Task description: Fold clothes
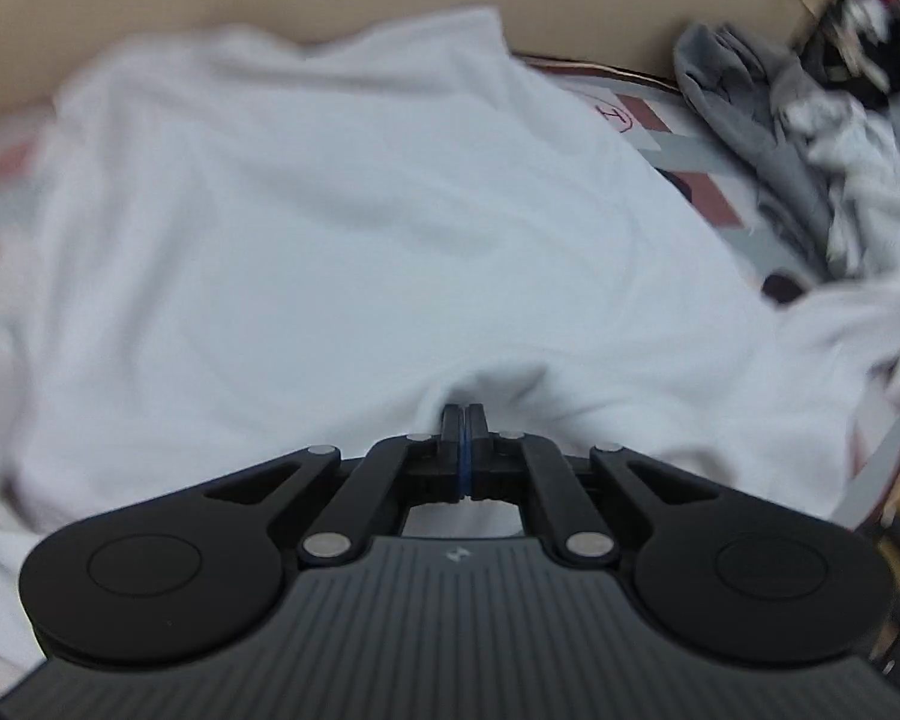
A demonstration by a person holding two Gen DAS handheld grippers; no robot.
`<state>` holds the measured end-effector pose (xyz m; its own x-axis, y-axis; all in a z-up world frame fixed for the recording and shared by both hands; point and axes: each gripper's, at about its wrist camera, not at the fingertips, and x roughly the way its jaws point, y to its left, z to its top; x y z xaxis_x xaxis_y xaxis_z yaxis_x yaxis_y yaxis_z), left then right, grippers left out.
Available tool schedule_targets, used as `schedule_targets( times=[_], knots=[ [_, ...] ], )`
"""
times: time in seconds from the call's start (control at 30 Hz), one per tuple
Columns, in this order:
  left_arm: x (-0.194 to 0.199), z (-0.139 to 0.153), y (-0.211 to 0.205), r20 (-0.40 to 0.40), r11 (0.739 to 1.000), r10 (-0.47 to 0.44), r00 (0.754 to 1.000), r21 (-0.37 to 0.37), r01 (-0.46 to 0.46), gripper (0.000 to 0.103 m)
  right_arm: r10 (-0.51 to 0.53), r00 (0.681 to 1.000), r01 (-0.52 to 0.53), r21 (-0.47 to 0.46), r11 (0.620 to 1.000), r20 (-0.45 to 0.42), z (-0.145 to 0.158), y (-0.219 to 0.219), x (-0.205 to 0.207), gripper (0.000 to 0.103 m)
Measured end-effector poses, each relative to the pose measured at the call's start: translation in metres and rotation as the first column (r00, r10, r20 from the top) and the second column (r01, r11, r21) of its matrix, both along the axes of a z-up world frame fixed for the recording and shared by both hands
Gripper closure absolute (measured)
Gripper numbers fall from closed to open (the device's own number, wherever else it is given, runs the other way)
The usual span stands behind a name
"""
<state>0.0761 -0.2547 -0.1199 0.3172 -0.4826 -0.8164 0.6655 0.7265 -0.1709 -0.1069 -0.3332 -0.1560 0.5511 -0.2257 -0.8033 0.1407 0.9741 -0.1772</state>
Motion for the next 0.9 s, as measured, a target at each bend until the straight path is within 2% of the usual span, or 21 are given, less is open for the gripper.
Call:
schedule_targets(
  times=[0.07,0.17,0.2,0.27,0.37,0.43,0.53,0.63,0.67,0.73,0.8,0.87,0.9],
  knots=[
    [-0.014,0.002,0.004,0.067,0.999,-0.047,0.997,0.03,0.045,0.101,0.043,0.999,-0.044,-0.067,0.997,-0.008,-0.003,0.007,0.007,0.06],
    [-0.031,0.004,0.015,0.129,0.995,-0.099,0.987,0.017,0.098,0.099,0.106,0.994,-0.109,-0.165,0.98,-0.026,-0.009,0.017,0.017,0.092],
    [-0.036,0.005,0.019,0.149,0.993,-0.114,0.982,0.007,0.114,0.099,0.125,0.992,-0.129,-0.195,0.972,-0.032,-0.01,0.019,0.02,0.094],
    [-0.046,0.006,0.024,0.172,0.989,-0.142,0.975,-0.01,0.146,0.098,0.033,0.998,-0.025,-0.148,0.989,0.049,0.006,-0.002,0.022,0.095],
    [-0.051,0.003,0.027,0.159,0.984,-0.17,0.972,-0.016,0.175,0.098,-0.091,0.986,0.104,-0.096,0.99,0.137,0.025,-0.034,0.023,0.095],
    [-0.051,0.001,0.025,0.13,0.981,-0.189,0.973,-0.009,0.192,0.098,-0.067,0.99,0.082,-0.124,0.989,0.124,0.03,-0.048,0.026,0.095],
    [-0.056,0.002,0.022,0.141,0.976,-0.216,0.966,0.008,0.217,0.095,-0.032,0.994,0.049,-0.165,0.985,0.103,0.038,-0.069,0.03,0.095],
    [-0.064,0.001,0.017,0.159,0.967,-0.254,0.954,0.034,0.252,0.083,-0.079,0.99,0.085,-0.047,0.995,0.115,0.031,-0.087,0.029,0.095],
    [-0.067,0.0,0.014,0.149,0.963,-0.271,0.951,0.05,0.266,0.079,-0.095,0.988,0.097,-0.008,0.995,0.118,0.029,-0.093,0.028,0.095],
    [-0.074,-0.005,0.006,0.095,0.943,-0.327,0.94,0.094,0.319,0.076,-0.127,0.984,0.119,0.071,0.99,0.121,0.024,-0.105,0.027,0.095],
    [-0.082,-0.009,-0.001,0.13,0.939,-0.335,0.933,0.128,0.319,0.075,-0.159,0.98,0.14,0.15,0.979,0.123,0.02,-0.117,0.026,0.091],
    [-0.086,-0.012,-0.007,0.172,0.938,-0.334,0.927,0.161,0.308,0.066,-0.186,0.974,0.157,0.203,0.966,0.128,0.017,-0.125,0.025,0.09],
    [-0.086,-0.013,-0.011,0.19,0.938,-0.33,0.925,0.179,0.298,0.063,-0.203,0.971,0.171,0.226,0.959,0.127,0.016,-0.128,0.025,0.086]
  ],
)
